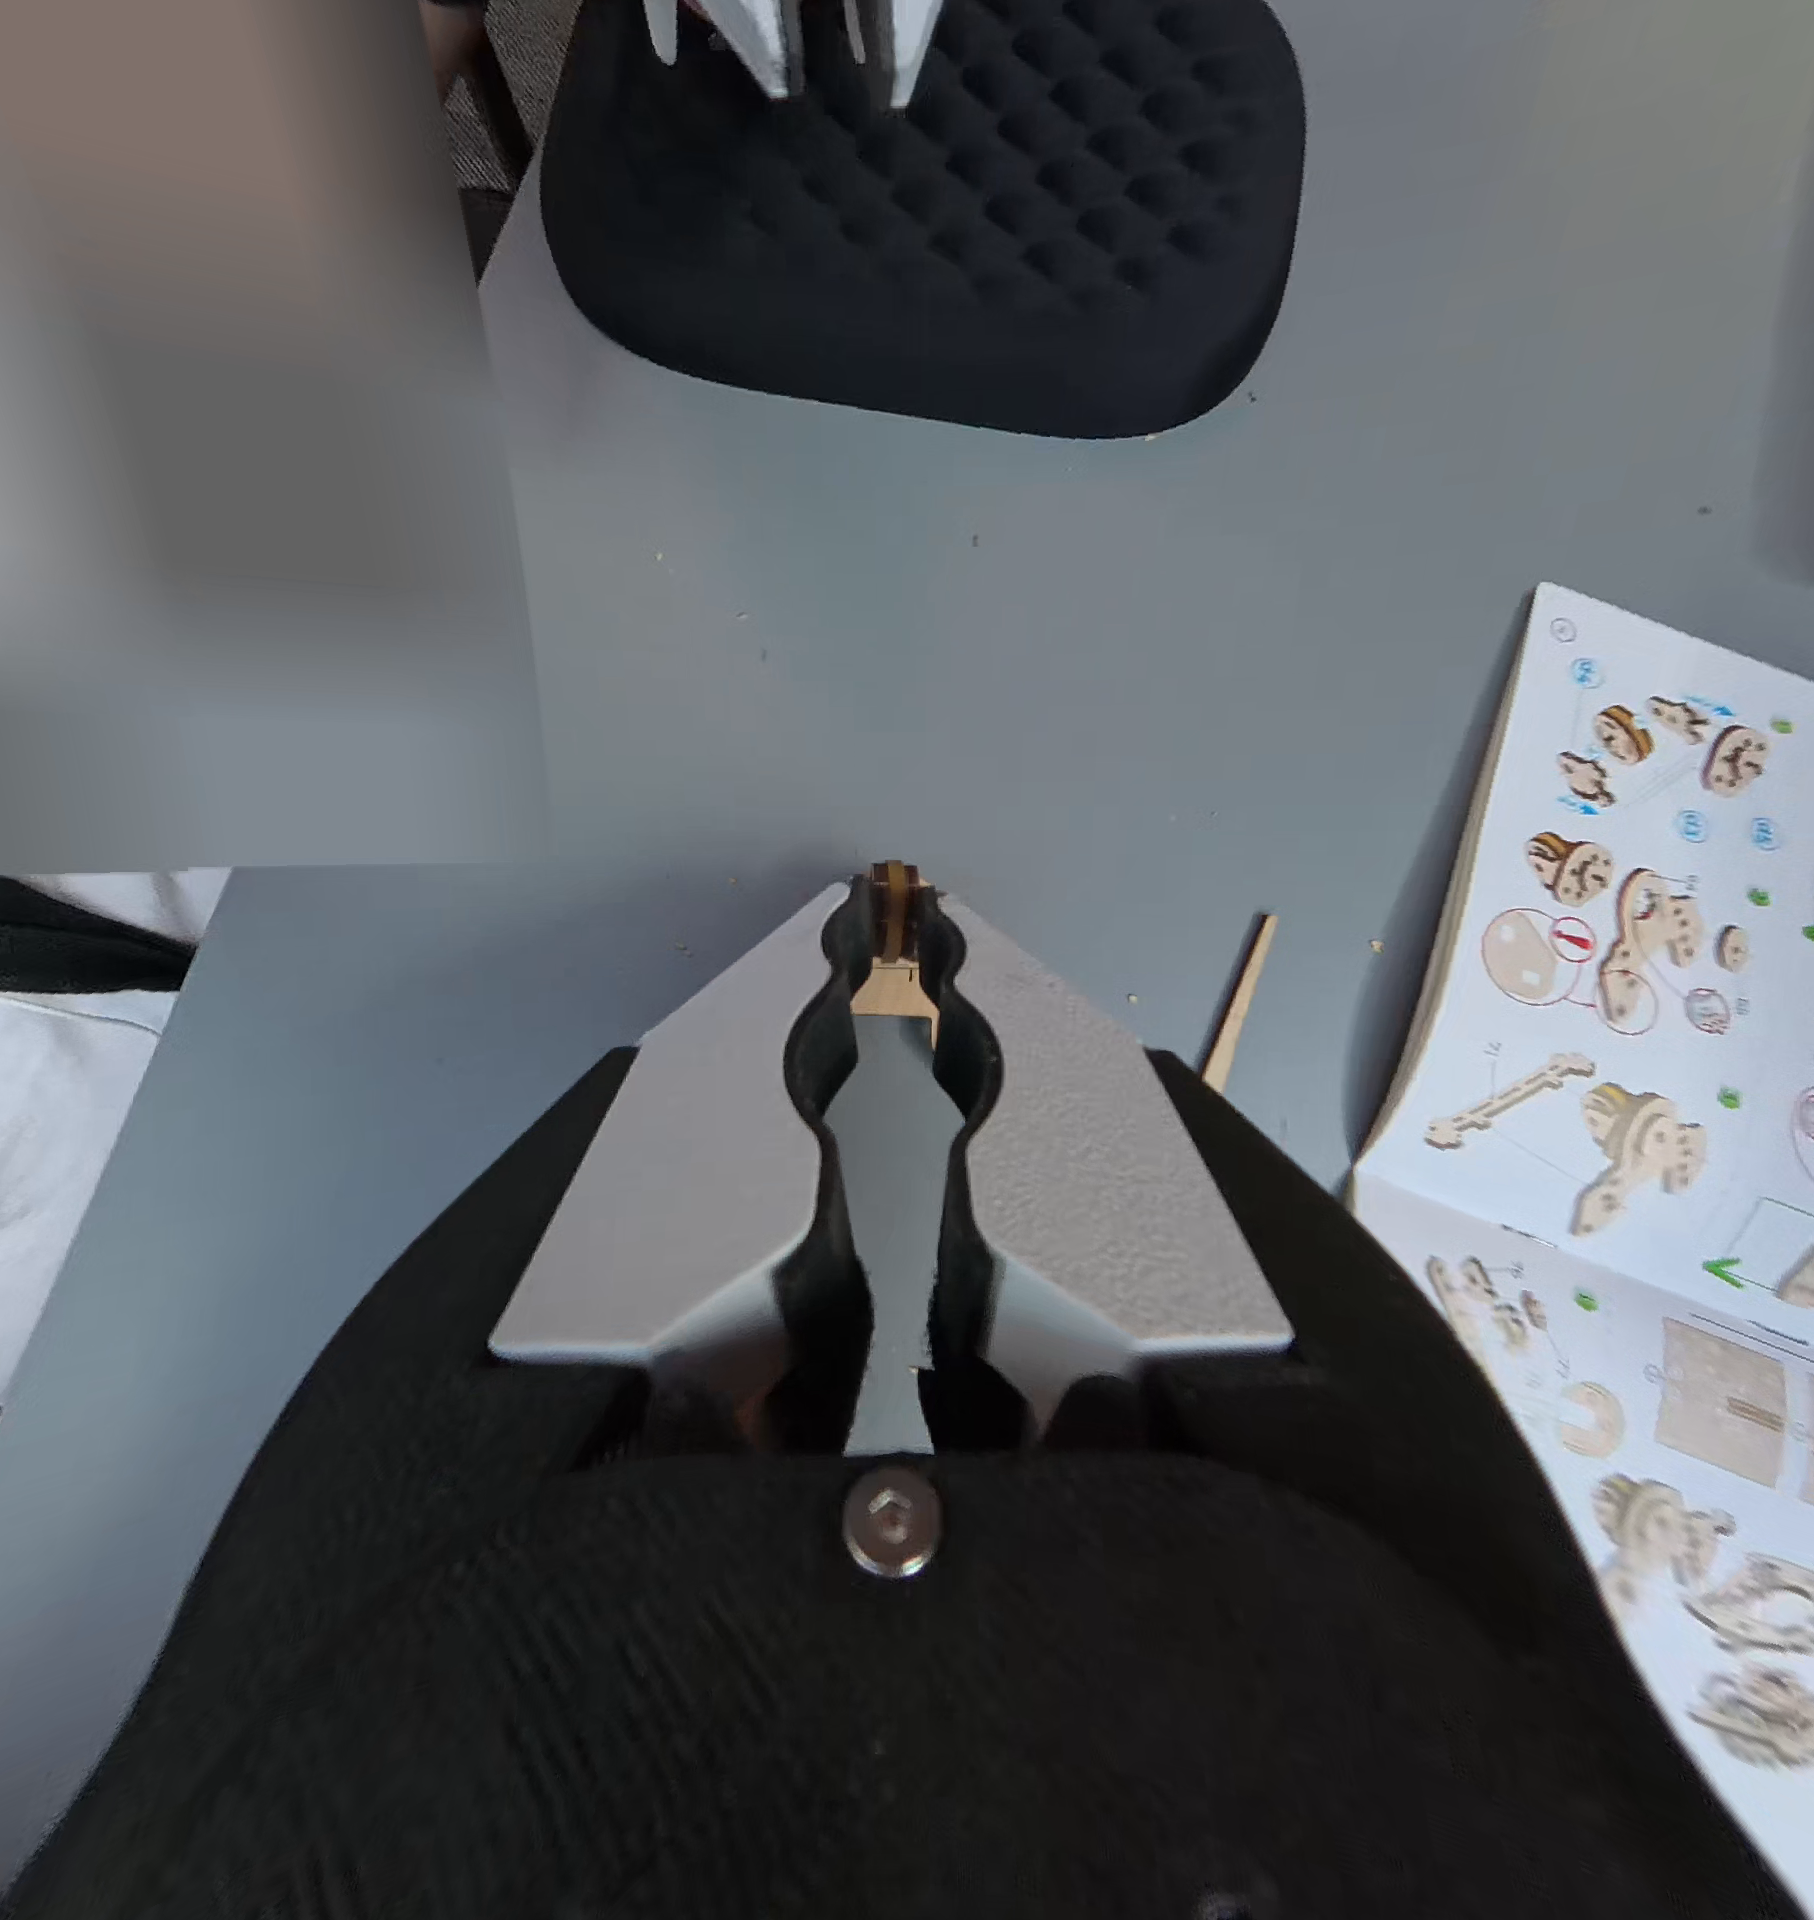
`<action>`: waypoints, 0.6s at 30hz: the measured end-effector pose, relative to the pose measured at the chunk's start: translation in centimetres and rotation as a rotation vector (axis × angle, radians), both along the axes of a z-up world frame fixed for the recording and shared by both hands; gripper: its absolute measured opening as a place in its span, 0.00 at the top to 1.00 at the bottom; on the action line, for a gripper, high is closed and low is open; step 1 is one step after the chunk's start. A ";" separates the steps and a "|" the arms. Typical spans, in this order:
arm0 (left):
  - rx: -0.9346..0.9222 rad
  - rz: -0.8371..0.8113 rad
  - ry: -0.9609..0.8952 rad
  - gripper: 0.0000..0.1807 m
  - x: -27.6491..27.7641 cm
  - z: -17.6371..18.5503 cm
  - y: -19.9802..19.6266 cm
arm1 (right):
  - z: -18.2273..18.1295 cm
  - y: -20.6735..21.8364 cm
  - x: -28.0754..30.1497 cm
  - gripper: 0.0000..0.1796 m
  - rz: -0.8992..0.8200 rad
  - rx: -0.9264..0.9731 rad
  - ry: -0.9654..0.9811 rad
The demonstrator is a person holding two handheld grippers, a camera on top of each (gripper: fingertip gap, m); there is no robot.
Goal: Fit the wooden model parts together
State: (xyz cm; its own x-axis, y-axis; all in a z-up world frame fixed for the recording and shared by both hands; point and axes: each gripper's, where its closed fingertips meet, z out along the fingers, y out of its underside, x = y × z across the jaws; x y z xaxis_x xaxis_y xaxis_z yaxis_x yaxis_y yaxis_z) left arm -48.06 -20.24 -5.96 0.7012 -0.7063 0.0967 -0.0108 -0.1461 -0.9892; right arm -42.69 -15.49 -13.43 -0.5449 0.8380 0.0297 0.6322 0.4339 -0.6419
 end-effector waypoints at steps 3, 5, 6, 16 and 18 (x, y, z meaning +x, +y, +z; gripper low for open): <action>-0.002 -0.001 0.002 0.96 0.0 -0.1 0.0 | 1.8 -0.5 -0.2 0.97 0.014 -0.003 0.080; -0.006 -0.003 0.002 0.96 0.1 -0.1 0.1 | -0.1 0.2 -0.2 0.98 -0.004 0.028 0.064; -0.007 -0.004 0.002 0.96 0.1 -0.1 0.1 | 0.1 0.1 0.2 0.97 0.004 0.020 0.046; -0.008 -0.001 0.013 0.96 0.2 -0.2 0.1 | -0.1 0.5 0.6 0.98 -0.010 0.037 0.066; -0.005 -0.002 0.017 0.96 0.2 -0.2 0.1 | -0.1 1.2 1.0 0.96 -0.021 0.068 0.037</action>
State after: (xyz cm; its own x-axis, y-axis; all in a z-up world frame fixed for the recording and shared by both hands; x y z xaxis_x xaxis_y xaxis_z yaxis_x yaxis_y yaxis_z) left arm -47.85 -20.18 -6.20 0.7016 -0.7071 0.0882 -0.0278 -0.1510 -0.9881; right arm -41.66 -14.27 -13.53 -0.5245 0.8446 0.1070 0.6179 0.4642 -0.6346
